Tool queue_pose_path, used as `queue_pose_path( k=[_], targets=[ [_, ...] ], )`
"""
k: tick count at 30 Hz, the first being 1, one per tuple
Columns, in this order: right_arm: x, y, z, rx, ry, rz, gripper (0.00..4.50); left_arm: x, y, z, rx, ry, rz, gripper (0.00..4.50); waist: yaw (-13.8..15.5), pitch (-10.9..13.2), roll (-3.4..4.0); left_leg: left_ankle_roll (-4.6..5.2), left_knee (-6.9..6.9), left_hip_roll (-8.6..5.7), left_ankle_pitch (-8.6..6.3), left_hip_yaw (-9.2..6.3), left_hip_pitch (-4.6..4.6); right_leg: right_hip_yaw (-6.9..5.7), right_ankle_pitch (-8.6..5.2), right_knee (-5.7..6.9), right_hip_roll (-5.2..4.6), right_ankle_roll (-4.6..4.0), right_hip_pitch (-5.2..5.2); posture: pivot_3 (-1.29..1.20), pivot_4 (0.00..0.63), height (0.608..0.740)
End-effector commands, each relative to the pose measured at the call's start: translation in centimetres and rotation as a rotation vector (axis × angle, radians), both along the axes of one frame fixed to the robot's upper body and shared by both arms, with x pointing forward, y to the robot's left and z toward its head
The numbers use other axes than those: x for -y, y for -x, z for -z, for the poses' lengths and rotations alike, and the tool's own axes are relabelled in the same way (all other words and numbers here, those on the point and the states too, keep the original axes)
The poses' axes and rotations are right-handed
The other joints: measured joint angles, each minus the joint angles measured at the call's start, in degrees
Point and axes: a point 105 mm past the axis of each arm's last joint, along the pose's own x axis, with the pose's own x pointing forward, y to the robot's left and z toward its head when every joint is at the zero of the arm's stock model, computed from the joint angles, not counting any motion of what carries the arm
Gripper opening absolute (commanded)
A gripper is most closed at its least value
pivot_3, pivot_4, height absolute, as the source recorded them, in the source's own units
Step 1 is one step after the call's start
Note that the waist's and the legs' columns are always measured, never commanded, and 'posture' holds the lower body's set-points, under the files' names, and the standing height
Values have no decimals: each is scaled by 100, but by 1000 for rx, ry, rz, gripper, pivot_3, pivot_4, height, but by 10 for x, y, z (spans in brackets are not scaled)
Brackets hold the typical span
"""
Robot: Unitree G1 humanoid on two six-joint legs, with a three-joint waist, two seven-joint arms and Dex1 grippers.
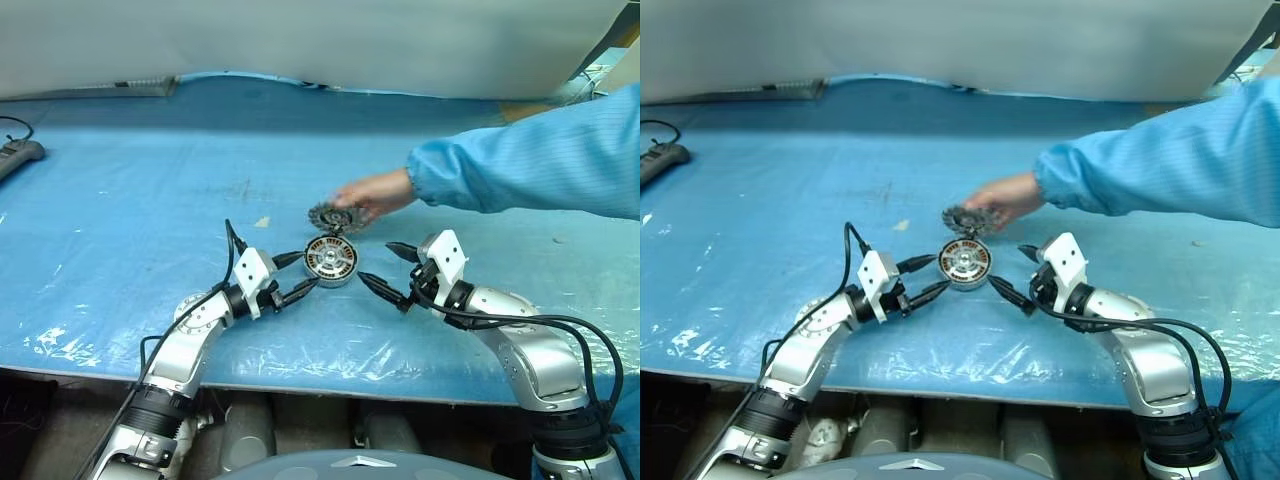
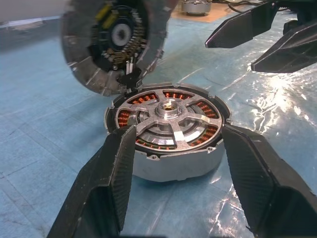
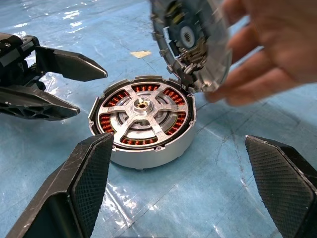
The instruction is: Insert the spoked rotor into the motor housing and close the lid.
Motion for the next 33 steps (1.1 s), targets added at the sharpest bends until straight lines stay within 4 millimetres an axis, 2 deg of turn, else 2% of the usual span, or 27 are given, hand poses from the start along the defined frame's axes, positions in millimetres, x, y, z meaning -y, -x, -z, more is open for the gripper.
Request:
queue_pose_path(
  k=[1, 7, 9, 11, 14, 18, 21, 27, 33],
  targets=[
    [-2, 0, -8, 34, -4, -15, 4485, 0, 0, -4, 29, 13, 7, 2958, 0, 0, 0, 0, 0, 0, 0, 0, 0, 0, 1, 0, 0, 2, 0, 0, 150, 740],
    [-2, 0, -7, 28, 0, -16, 4485, -1, 1, -2, 30, 12, 4, 2958, 1, 0, 0, 0, 0, 0, 0, 0, 0, 0, 3, 0, 0, 5, 0, 0, 150, 740],
    [3, -4, -7, 28, 11, 4, 4086, -1, 2, -3, 30, 13, 3, 2958, 1, 0, 0, 0, 0, 0, 0, 0, 0, 0, 3, 1, 0, 5, 0, 0, 150, 740],
    [15, -16, -7, 36, 42, 69, 3553, -1, 2, -3, 31, 13, 1, 2958, -4, 0, 0, 0, 2, 0, 0, 0, 0, 0, 2, 1, 0, 3, 1, 0, 150, 740],
    [28, -34, -9, 52, 74, 138, 2469, -1, 2, -4, 33, 15, -1, 2958, -5, 0, 0, 0, 10, -1, 0, 0, 1, 1, -5, 7, -1, -11, 2, 0, 150, 740],
    [47, -69, -13, 63, 137, 238, 1000, 0, 3, -5, 35, 17, 1, 2958, -19, 0, 0, 0, 17, 0, 1, 0, 2, 2, -6, 16, -1, -12, 3, 0, 150, 740],
    [48, -90, -18, 71, 132, 250, 22, 0, 2, -5, 37, 20, -3, 2958, -16, 0, 0, 0, 22, 0, 1, 0, 2, 2, -6, 21, -1, -13, 3, 0, 150, 740],
    [24, -127, -44, 102, 69, 148, 22, -1, 1, -5, 45, 19, -23, 2958, -32, 0, 1, 0, 27, 2, 1, 0, -4, 1, -3, 26, 2, -12, 0, 0, 150, 740],
    [-9, -136, -65, 76, -20, -41, 22, -5, 3, -4, 53, 16, -53, 2958, -18, 0, 0, 2, 33, 6, 1, 0, -13, -6, -4, 30, 1, -17, -2, 0, 150, 740]
  ],
)
